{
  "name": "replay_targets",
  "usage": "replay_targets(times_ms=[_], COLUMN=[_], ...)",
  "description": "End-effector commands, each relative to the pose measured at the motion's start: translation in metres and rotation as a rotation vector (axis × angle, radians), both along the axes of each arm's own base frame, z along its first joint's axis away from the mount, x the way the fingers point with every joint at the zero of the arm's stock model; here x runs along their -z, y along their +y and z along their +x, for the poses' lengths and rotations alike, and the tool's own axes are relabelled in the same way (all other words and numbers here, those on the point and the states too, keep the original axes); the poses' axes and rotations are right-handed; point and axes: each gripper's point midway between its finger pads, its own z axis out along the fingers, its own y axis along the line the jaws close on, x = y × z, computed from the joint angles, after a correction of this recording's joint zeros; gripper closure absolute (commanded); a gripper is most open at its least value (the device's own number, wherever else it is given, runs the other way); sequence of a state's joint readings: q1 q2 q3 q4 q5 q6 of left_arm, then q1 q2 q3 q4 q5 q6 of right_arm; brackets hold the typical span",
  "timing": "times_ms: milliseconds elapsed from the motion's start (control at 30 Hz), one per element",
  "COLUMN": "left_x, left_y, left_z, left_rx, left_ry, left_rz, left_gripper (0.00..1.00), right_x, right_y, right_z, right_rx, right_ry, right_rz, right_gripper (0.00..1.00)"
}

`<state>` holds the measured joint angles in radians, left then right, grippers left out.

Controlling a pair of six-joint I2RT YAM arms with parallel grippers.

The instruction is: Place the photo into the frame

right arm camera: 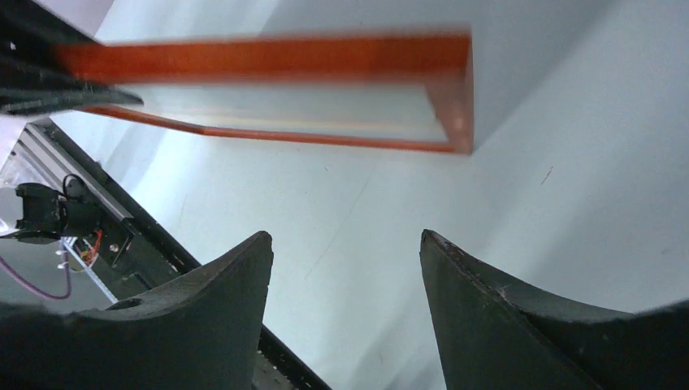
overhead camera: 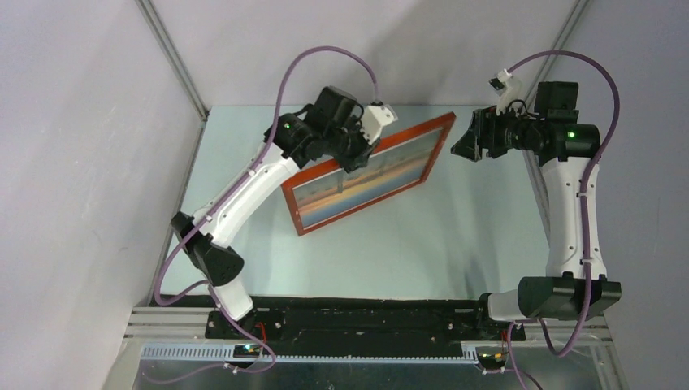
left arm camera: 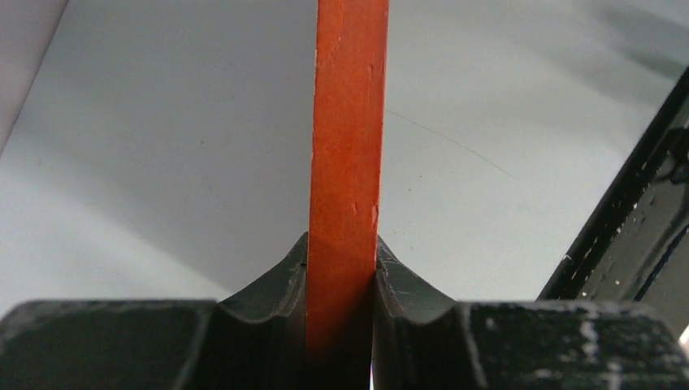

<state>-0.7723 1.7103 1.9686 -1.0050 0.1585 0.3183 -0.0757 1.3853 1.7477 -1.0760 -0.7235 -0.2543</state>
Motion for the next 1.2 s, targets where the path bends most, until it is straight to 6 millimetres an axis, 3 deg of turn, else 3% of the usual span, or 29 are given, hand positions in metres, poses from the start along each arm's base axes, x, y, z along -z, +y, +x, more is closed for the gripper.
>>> replay_targets(times_ms=[0,433,1167], left_x=[-0.039,-0.044,-0.066], left_y=[0.001,0.04,0.012], left_z=[0.021,0.08,0.069], left_rx=[-0.126,-0.34,-0.261], left_ry=[0.058,0.146,0.313], left_rz=[-0.205,-0.316,-0.482], left_gripper=[1.0,1.0,1.0], right_x=[-0.006,0.01,0.048], right_y=[-0.001,-0.004,0.001], right_z=[-0.005,0.0,0.007], right_rx=[0.015,0.026,0.013], right_ry=[0.001,0.053,0.172], right_rz=[0.05,0.086,0.147], right_gripper=[0.29,0.29,0.3])
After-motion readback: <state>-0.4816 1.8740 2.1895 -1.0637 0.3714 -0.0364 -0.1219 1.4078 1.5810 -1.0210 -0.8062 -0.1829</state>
